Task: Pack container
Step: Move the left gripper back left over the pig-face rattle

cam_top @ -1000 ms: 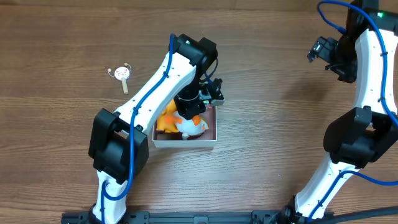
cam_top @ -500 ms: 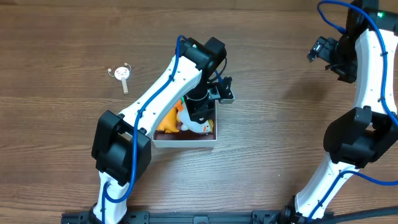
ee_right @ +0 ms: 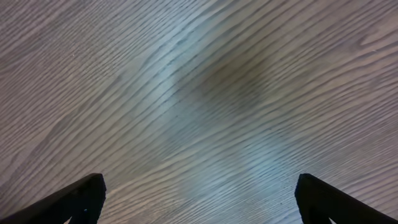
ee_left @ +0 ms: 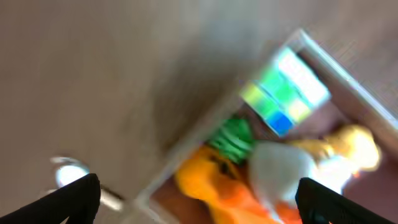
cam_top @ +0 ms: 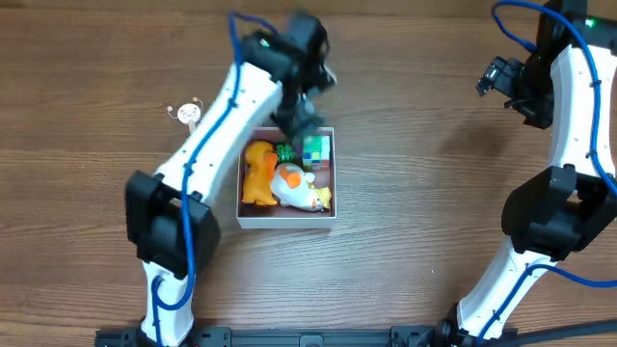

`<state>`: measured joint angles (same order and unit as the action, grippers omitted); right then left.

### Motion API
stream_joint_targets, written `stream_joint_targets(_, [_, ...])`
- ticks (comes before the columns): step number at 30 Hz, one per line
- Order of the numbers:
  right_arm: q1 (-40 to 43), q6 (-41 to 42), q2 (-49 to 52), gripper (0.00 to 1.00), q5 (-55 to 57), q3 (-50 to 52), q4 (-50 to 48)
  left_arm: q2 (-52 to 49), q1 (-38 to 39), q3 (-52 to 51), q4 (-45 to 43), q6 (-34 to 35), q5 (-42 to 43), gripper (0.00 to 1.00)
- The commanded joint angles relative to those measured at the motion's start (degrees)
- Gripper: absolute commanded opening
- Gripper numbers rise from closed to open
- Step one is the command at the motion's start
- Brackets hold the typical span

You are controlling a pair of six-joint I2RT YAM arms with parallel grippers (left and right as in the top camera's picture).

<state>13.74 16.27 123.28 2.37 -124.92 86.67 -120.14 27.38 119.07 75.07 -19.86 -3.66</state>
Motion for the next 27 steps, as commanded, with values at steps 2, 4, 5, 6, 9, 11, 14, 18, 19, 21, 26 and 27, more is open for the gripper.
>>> stream_joint_targets(2, [-0.2, -0.2, -0.9, 1.00, 0.6, -0.1, -0.1, 0.3, -1.3, 5.3, -1.9, 3.1, -0.4, 1.00])
stream_joint_targets(4, [-0.2, -0.2, -0.9, 1.00, 0.5, -0.1, -0.1, 0.3, -2.2, 5.2, -2.6, 4.2, -3.6, 1.00])
stream_joint_targets(5, [-0.2, -0.2, -0.9, 1.00, 0.5, -0.1, -0.1, 0.3, -3.2, 5.2, -3.4, 12.4, -9.5, 1.00])
stream_joint_targets(6, [-0.2, -0.2, -0.9, 1.00, 0.6, -0.1, -0.1, 0.3, -4.9, 5.2, -3.4, 24.5, -15.3, 1.00])
stream_joint_targets(9, [-0.2, -0.2, -0.9, 1.00, 0.6, -0.1, -0.1, 0.3, -13.2, 5.2, -2.3, 42.2, 4.6, 1.00])
stream_joint_targets(11, [-0.2, -0.2, -0.9, 1.00, 0.5, -0.1, -0.1, 0.3, -16.3, 5.2, -0.6, 42.1, 12.3, 1.00])
stream_joint_targets(14, [-0.2, -0.2, -0.9, 1.00, 0.5, -0.1, -0.1, 0.2, -19.5, 5.0, 1.3, 50.5, 4.7, 1.00])
stream_joint_targets(18, [-0.2, -0.2, -0.9, 1.00, 0.5, -0.1, -0.1, -0.5, -20.7, 4.5, 2.4, 49.4, 3.6, 1.00])
stream_joint_targets(19, [-0.2, -0.2, -0.9, 1.00, 0.5, -0.1, -0.1, -1.0, -20.3, 3.9, 3.2, 49.4, 0.7, 1.00])
stream_joint_targets(21, [-0.2, -0.2, -0.9, 1.00, 0.6, -0.1, -0.1, -2.5, -19.7, 1.4, 6.7, 50.8, -7.5, 1.00])
stream_joint_targets(26, [-0.2, -0.2, -0.9, 1.00, 0.5, -0.1, -0.1, -8.1, -20.2, -0.7, 8.8, 46.1, -4.7, 1.00])
stream_joint_targets(27, [-0.2, -0.2, -0.9, 1.00, 0.5, -0.1, -0.1, -8.5, -20.3, -0.7, 8.2, 44.5, -4.1, 1.00])
